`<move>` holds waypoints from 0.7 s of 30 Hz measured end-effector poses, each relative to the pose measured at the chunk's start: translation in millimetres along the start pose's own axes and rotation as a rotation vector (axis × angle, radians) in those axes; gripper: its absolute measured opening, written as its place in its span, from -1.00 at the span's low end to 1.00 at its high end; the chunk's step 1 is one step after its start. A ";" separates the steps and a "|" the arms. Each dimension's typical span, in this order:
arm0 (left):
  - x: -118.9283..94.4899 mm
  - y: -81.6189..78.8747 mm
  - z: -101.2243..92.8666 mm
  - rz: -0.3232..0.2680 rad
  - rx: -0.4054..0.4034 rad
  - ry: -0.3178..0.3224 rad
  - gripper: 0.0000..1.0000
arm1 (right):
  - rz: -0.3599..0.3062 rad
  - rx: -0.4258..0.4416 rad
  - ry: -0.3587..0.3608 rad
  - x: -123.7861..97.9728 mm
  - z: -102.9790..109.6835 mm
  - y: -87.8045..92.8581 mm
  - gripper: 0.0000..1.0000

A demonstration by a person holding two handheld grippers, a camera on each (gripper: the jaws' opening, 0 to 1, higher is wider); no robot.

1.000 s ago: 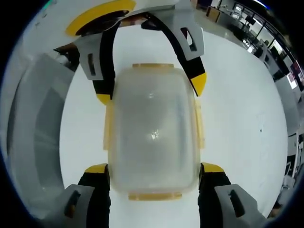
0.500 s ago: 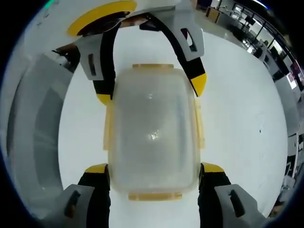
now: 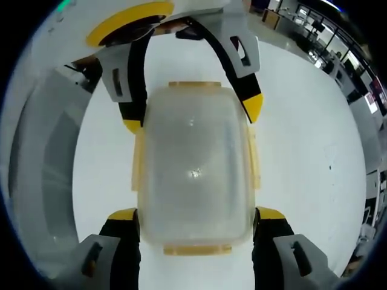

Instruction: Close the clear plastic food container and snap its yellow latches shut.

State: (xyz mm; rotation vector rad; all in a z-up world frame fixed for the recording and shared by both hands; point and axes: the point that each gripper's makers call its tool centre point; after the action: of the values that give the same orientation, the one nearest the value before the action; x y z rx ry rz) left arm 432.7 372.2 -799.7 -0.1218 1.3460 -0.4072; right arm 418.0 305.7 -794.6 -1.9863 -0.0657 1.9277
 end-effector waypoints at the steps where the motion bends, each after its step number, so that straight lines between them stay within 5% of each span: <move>1: 0.0 0.0 0.3 0.000 0.000 0.000 0.64 | 0.001 0.000 0.000 0.1 -0.4 -0.1 0.52; 21: 1.7 0.4 5.9 0.001 -0.001 0.002 0.64 | 0.010 -0.004 0.001 -0.4 -5.8 -0.4 0.52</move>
State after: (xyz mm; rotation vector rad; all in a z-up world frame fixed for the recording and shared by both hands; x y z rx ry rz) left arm 438.8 371.1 -800.1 -0.1217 1.3484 -0.4055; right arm 423.7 304.6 -794.2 -1.9934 -0.0591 1.9341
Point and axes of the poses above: the point that each gripper's makers call its tool centre point, and the gripper's own axes: x roughly forward along the fingers, z roughly to its left, y roughly out of its underside, and after that the axes turned 5 degrees about x, right-handed
